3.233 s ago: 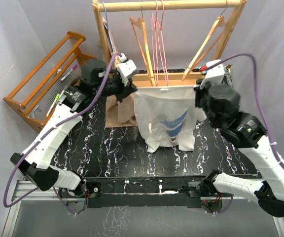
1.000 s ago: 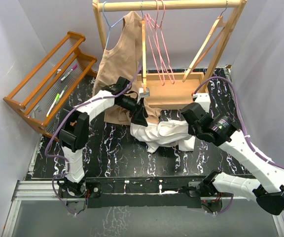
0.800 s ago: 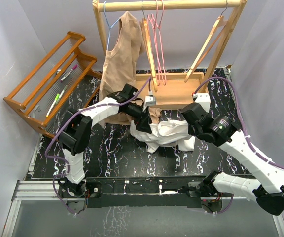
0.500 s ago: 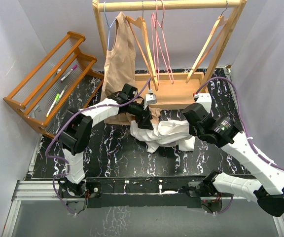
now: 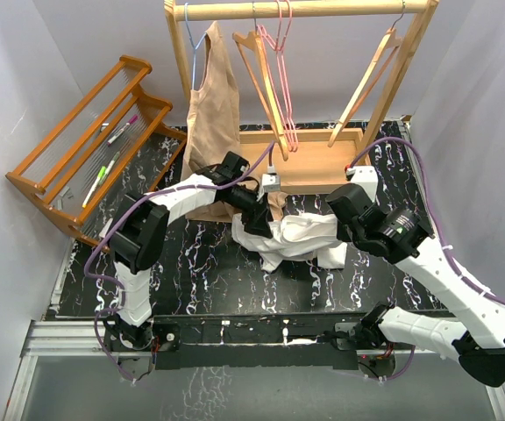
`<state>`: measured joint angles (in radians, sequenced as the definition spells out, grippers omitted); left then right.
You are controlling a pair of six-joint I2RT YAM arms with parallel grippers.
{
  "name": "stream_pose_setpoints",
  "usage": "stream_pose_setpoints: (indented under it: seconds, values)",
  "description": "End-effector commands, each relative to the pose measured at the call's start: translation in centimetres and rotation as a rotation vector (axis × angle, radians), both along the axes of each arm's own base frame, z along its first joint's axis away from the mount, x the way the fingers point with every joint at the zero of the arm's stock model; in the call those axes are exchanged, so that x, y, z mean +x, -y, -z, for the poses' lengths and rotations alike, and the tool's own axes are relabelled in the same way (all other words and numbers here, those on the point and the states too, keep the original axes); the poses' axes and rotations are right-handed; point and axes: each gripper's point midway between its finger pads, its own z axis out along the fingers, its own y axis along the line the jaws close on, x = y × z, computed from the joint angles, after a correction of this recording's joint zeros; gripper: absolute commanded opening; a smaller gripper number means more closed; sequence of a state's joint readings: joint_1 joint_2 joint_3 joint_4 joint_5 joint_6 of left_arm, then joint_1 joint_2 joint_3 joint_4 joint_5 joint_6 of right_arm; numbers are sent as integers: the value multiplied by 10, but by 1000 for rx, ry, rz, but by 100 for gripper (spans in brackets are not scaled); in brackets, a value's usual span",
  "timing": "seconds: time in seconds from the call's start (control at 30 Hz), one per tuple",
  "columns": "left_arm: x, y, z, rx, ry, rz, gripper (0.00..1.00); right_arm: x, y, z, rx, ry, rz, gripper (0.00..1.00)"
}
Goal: Place the t-shirt on the hanger
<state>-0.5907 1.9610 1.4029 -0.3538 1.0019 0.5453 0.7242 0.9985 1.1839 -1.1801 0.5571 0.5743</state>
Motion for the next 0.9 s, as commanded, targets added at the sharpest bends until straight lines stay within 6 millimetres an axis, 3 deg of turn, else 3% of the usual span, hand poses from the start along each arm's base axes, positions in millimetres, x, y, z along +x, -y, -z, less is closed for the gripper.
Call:
stream_pose_setpoints:
  seconds: [0.0,0.13,0.23,0.37,0.43,0.87]
  values:
    - [-8,6,-9,-33,12,65,63,2,2,-20,43,62,13,8]
    - [-6,7,-3,-22,26,61,59,1,3,-21,47,66,14,8]
    - [-5,8,-5,-26,26,55,41,1,2,-21,48,66,13,8]
    - [-3,8,-18,-36,54,46,9,1,3,-21,42,65,12,8]
    - [-5,6,-28,-36,71,46,2,1,3,-20,40,63,10,8]
    - [-19,-32,-114,-38,215,-7,0,3,1,-19,24,57,-5,8]
